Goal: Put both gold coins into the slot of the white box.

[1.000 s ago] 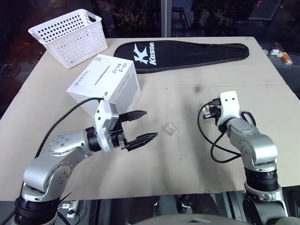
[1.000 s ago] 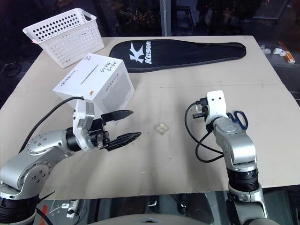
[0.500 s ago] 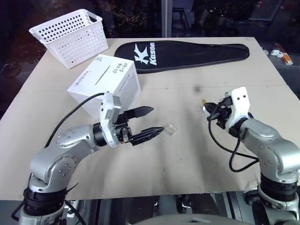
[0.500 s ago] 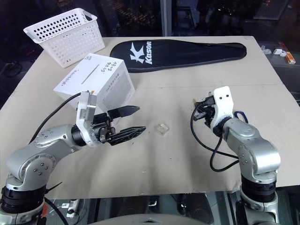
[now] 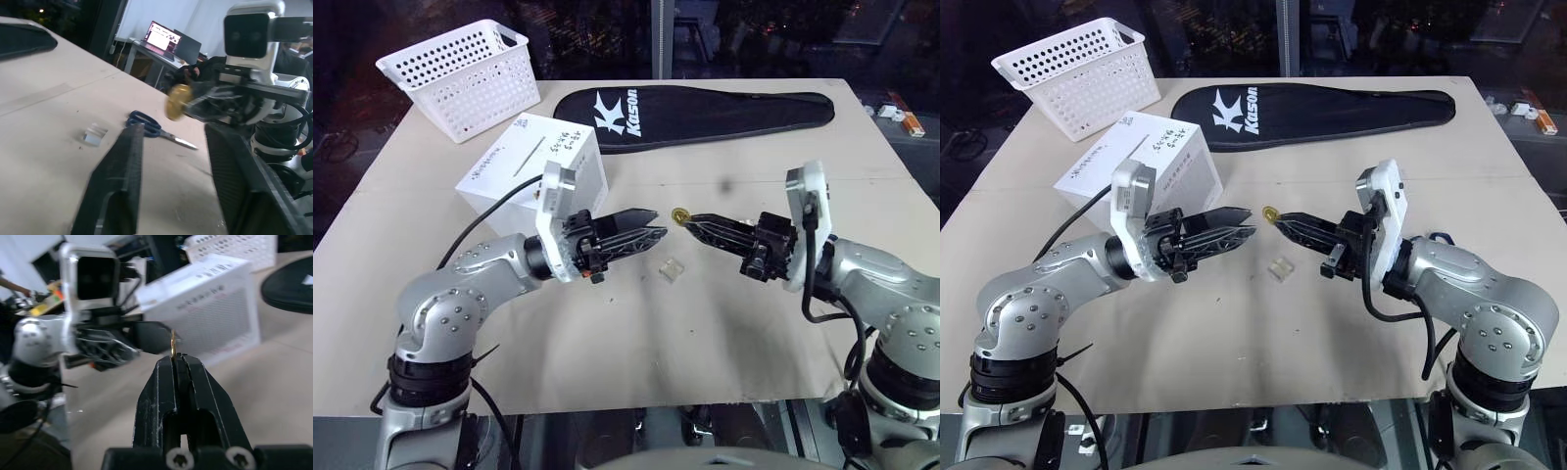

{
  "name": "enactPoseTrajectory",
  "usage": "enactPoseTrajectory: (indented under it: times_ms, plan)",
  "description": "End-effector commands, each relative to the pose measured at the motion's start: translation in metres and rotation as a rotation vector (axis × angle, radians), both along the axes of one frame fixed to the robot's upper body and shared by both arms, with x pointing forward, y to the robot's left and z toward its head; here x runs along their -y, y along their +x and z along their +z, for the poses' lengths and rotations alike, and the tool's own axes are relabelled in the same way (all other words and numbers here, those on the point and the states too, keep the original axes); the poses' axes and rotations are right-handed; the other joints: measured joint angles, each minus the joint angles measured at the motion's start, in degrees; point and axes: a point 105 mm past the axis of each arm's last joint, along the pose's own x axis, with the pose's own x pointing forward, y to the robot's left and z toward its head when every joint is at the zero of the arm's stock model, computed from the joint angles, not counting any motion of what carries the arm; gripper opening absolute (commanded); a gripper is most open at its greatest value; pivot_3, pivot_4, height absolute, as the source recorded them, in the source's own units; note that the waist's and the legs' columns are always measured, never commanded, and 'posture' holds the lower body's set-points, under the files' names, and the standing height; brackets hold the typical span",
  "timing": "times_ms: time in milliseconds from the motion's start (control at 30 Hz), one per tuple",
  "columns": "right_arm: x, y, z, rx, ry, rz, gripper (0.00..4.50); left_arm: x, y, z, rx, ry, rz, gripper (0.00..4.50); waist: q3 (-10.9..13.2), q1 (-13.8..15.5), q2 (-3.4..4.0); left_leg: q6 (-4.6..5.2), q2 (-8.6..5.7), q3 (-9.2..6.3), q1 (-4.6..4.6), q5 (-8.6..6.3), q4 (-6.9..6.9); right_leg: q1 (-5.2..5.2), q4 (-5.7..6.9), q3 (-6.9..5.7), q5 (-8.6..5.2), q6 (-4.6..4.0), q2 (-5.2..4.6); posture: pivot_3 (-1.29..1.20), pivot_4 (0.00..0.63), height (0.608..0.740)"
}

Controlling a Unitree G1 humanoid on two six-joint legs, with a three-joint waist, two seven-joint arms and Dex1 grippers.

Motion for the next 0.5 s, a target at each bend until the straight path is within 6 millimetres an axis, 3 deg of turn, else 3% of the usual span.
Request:
enactPoseTrajectory:
  times_ms: [33, 67, 133, 500]
  plan:
    - [-0.0034, -0.0079, 0.0091, 0.033, 0.022, 0.044, 0.0, 0.003, -0.0038, 0.0077, 0.016, -0.017, -0.028, 1.98, 0.0, -0.02, 0.0, 0.0, 0.0, 0.0, 0.0, 0.0, 0.0, 0.0, 0.0, 0.0, 0.0, 0.0, 0.0, 0.0, 0.15, 0.738]
    - [-0.0038, -0.0085, 0.0093, 0.03, 0.024, 0.048, 0.0, 0.0034, -0.0044, 0.0078, 0.018, -0.016, -0.032, 1.55, 0.0, -0.03, 0.0, 0.0, 0.0, 0.0, 0.0, 0.0, 0.0, 0.0, 0.0, 0.0, 0.0, 0.0, 0.0, 0.0, 0.15, 0.738]
    - [-0.0045, -0.0089, 0.0096, 0.027, 0.026, 0.052, 0.0, 0.0036, -0.0055, 0.0076, 0.018, -0.013, -0.039, 1.12, 0.0, -0.03, 0.0, 0.0, 0.0, 0.0, 0.01, 0.0, 0.0, 0.0, 0.01, 0.0, 0.0, 0.0, 0.0, 0.0, 0.15, 0.738]
    - [-0.009, -0.0113, 0.0081, 0.013, 0.026, 0.075, 0.0, 0.0033, -0.0101, 0.0081, 0.008, -0.023, -0.07, 1.12, 0.0, 0.0, 0.0, 0.0, 0.0, 0.0, 0.0, 0.0, 0.02, 0.0, 0.02, 0.0, 0.0, 0.01, 0.0, 0.0, 0.15, 0.738]
